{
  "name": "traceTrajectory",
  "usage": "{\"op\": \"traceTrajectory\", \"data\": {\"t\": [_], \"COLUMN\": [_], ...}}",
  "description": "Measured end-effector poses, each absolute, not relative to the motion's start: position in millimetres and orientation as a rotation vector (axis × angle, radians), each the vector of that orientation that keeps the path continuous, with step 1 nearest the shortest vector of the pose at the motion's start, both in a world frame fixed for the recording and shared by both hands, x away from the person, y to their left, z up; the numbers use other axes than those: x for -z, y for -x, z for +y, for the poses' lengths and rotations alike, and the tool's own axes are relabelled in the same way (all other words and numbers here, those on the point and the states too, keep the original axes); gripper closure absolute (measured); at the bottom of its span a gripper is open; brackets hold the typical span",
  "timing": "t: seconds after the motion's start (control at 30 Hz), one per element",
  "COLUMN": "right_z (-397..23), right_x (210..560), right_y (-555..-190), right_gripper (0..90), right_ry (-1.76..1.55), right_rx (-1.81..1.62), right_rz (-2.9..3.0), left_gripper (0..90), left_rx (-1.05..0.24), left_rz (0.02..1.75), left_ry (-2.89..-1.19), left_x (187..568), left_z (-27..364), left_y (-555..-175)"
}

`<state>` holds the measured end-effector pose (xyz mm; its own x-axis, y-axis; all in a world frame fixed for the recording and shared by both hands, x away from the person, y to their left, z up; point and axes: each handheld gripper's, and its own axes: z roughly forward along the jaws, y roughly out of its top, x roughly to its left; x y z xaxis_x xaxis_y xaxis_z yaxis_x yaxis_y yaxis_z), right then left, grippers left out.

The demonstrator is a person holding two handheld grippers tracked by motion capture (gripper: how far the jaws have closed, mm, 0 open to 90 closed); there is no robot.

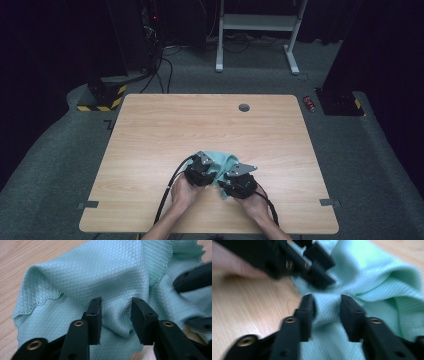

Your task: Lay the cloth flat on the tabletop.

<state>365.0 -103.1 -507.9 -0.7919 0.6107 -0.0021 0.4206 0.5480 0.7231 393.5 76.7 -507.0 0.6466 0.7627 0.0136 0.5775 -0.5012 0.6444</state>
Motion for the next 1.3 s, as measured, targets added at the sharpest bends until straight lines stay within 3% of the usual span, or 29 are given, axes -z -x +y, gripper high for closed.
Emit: {"op": "traceTrajectory", "data": {"t": [0.17,0.27,0.5,0.77,1.0,1.1,1.3], "right_z": [-102,-104,-115,-128,-138,-141,-143], "right_x": [515,515,511,507,509,508,499], "right_y": [-367,-367,-364,-354,-349,-351,-349], "right_gripper": [88.3,89.3,89.2,89.2,88.8,81.5,79.6], "right_ry": [-0.851,-0.842,-0.814,-0.751,-0.742,-0.767,-0.759], "right_rx": [-1.021,-1.019,-1.027,-1.047,-1.042,-1.058,-1.113], "right_rz": [2.562,2.569,2.58,2.598,2.615,2.613,2.542], "left_gripper": [81.4,88.0,89.1,89.1,87.8,79.4,65.8], "left_rx": [-0.415,-0.423,-0.397,-0.38,-0.397,-0.405,-0.447], "left_rz": [0.993,0.964,0.955,1.074,1.152,1.147,1.117], "left_ry": [-2.311,-2.324,-2.211,-2.041,-2.002,-2.015,-2.017], "left_x": [505,500,471,455,463,467,466], "left_z": [70,65,68,79,81,80,93], "left_y": [-394,-395,-405,-439,-462,-460,-447]}}
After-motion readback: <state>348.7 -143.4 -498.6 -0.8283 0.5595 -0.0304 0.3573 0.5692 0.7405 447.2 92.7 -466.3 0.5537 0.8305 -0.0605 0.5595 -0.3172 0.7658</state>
